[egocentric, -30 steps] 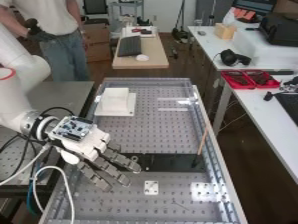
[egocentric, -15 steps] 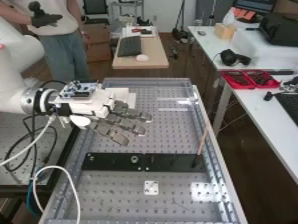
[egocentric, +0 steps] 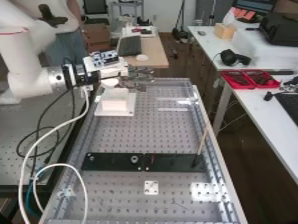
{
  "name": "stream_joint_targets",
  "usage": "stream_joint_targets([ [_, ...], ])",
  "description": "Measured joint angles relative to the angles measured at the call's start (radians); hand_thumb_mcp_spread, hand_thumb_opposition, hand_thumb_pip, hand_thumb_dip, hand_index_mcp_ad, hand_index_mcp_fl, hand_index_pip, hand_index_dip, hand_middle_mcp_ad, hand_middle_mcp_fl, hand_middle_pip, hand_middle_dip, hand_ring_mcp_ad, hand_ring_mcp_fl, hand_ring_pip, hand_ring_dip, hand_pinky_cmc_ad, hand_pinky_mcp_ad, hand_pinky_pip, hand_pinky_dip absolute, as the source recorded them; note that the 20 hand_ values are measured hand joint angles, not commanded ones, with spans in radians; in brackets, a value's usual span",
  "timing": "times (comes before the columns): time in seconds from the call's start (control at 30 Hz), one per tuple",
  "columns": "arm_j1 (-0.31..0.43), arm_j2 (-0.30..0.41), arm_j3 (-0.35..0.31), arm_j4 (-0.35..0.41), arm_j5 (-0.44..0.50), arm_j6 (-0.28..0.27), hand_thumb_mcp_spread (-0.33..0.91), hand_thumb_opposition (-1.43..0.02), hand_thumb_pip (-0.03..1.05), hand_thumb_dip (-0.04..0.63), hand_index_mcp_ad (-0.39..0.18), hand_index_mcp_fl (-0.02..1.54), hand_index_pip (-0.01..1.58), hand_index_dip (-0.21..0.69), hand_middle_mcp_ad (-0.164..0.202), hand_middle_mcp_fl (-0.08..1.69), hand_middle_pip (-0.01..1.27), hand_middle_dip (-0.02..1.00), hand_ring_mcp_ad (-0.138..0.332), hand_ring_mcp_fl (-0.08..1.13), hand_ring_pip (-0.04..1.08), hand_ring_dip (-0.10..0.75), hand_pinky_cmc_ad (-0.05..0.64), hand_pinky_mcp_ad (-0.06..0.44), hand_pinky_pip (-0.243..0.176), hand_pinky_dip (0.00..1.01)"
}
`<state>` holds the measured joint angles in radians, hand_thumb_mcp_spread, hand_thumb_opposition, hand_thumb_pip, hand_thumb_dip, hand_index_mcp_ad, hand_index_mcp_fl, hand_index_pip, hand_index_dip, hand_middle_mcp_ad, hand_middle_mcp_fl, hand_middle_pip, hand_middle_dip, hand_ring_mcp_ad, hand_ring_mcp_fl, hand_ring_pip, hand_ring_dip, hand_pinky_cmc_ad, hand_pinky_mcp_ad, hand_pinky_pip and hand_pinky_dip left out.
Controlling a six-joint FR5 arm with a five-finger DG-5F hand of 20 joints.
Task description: Grab the larger nut and place it in the white container
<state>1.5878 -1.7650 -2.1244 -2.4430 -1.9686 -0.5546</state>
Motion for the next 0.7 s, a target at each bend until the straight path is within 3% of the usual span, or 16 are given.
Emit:
stream_joint_targets([
  [0.4,0.008,-0.136,0.017,-0.03,-0.077,-0.029,0.32,-0.8,0.74,0.164,-0.047,0.37,1.54,0.106,0.073,-0.01,0.12,0.13,0.145,0.0,0.23,0.044,0.316,0.278,-0.105,0.7],
  [0.7,0.02,-0.141,0.009,-0.026,-0.061,-0.034,0.32,-0.8,0.74,0.164,-0.047,0.37,1.54,0.103,0.073,-0.01,0.12,0.13,0.145,0.0,0.24,0.042,0.316,0.278,-0.105,0.7],
])
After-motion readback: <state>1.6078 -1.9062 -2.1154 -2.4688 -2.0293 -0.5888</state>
